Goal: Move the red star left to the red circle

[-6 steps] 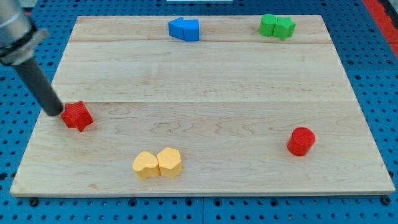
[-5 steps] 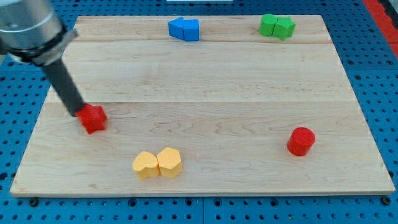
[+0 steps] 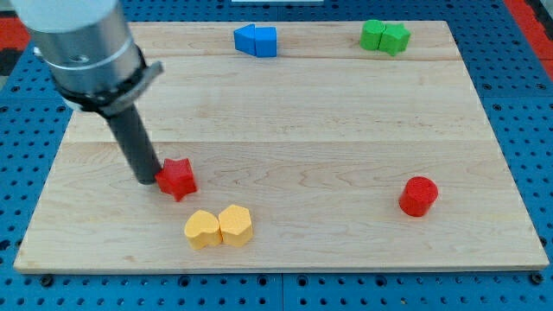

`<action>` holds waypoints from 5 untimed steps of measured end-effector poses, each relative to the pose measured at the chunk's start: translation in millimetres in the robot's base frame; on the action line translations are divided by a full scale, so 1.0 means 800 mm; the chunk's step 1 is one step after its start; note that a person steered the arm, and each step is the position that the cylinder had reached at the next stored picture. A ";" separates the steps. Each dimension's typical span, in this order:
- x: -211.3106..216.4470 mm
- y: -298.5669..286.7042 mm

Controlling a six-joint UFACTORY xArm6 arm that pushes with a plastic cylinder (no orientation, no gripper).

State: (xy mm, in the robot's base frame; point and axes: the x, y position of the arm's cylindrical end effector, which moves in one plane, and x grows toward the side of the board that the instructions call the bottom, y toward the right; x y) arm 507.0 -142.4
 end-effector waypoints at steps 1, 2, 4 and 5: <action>0.003 0.097; 0.003 0.207; -0.002 0.278; -0.002 0.312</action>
